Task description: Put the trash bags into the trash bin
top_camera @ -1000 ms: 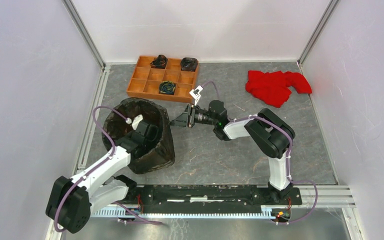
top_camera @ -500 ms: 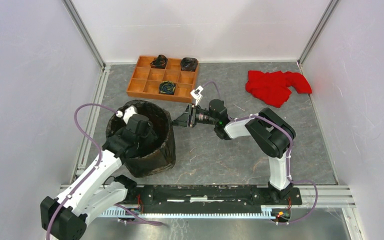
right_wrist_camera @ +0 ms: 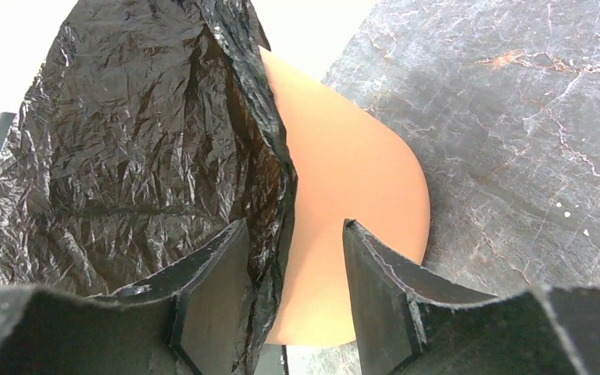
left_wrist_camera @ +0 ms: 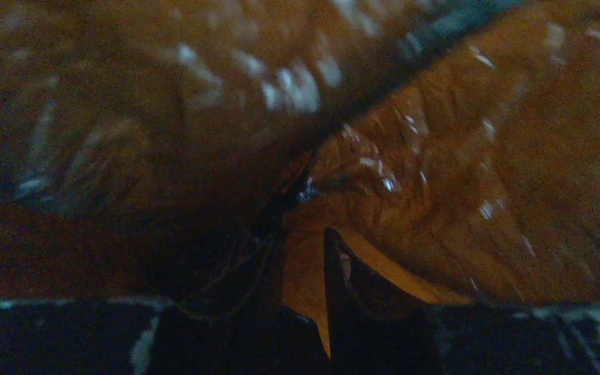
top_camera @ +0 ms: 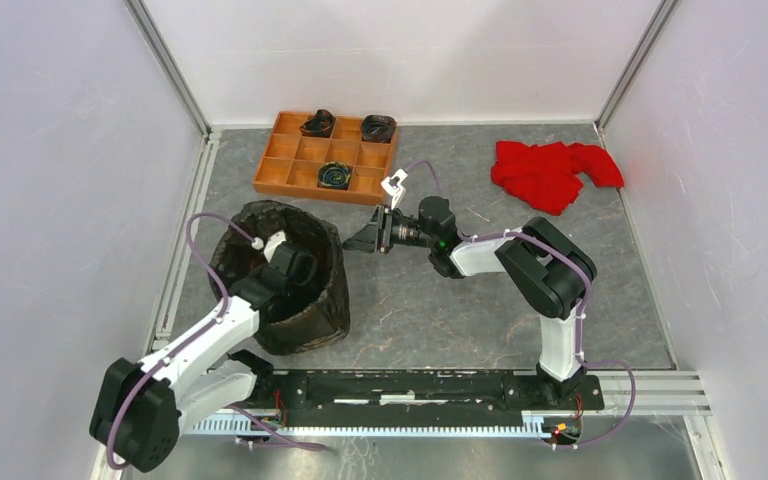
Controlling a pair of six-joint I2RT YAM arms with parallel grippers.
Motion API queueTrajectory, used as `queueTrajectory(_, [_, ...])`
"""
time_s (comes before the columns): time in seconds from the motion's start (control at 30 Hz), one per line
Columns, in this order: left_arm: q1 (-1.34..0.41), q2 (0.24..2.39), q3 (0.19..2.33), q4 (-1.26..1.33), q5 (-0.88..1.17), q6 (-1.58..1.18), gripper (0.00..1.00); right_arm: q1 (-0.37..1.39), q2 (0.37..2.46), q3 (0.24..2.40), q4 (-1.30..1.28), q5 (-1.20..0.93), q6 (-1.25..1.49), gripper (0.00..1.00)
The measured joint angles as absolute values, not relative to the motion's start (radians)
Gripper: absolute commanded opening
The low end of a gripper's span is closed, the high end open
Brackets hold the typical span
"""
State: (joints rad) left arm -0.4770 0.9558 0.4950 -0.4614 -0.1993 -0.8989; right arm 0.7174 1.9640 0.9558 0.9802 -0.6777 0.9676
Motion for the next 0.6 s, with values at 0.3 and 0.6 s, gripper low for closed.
queueTrajectory(0.3, [-0.478,1.105,0.473,-0.380,-0.246,-0.898,0.32,0.717,1.934,0.955,0.976,-0.677,0.963,0.55])
queueTrajectory(0.6, [-0.477,0.928,0.539,-0.520,-0.256,-0.883,0.51,0.715,1.931,0.951,0.978,-0.678,0.968,0.60])
